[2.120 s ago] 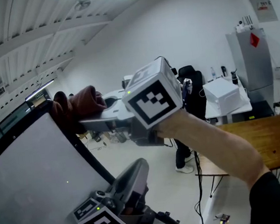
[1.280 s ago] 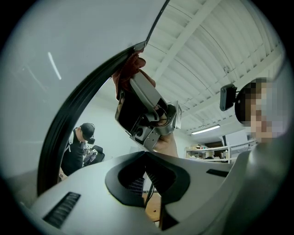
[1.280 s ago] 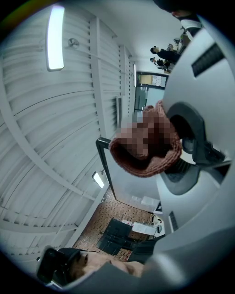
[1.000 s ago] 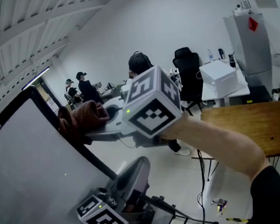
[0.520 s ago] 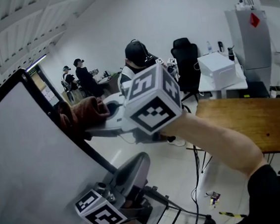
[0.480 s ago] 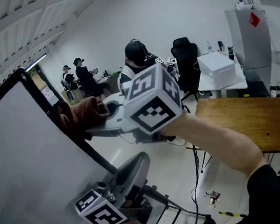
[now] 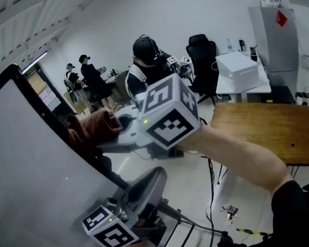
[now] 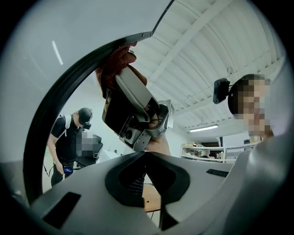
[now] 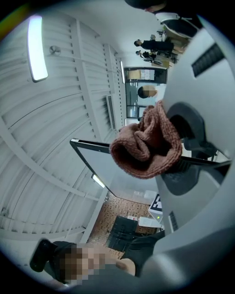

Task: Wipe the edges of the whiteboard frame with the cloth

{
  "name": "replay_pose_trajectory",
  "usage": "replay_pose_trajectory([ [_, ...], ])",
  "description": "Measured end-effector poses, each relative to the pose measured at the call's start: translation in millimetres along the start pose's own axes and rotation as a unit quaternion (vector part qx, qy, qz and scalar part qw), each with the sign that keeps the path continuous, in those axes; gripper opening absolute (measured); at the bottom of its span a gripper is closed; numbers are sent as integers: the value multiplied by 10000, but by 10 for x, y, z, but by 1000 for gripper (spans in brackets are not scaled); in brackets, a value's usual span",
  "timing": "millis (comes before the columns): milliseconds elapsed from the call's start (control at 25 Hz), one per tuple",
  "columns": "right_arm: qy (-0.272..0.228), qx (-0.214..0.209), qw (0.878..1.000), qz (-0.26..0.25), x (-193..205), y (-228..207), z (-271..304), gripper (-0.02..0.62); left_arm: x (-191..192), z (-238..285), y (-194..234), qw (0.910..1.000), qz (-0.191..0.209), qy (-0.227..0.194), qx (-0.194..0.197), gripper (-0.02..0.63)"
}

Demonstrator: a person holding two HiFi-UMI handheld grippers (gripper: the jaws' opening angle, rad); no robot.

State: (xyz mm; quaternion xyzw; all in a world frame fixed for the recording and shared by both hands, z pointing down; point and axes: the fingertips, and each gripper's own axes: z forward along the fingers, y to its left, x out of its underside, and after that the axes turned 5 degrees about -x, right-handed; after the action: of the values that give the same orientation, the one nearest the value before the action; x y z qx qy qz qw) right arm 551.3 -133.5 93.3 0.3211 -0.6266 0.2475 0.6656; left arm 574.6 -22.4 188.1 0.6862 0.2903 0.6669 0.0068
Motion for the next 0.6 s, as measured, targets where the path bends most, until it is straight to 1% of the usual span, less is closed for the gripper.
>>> replay_pose_trajectory([
  [200, -80, -133, 9997, 168, 86, -20, 18, 78, 39, 15, 58, 9999, -92, 48, -7, -5],
  [600, -113, -204, 9990, 385, 197, -32, 27, 78, 68, 23, 75, 9996, -217, 152, -33, -5],
])
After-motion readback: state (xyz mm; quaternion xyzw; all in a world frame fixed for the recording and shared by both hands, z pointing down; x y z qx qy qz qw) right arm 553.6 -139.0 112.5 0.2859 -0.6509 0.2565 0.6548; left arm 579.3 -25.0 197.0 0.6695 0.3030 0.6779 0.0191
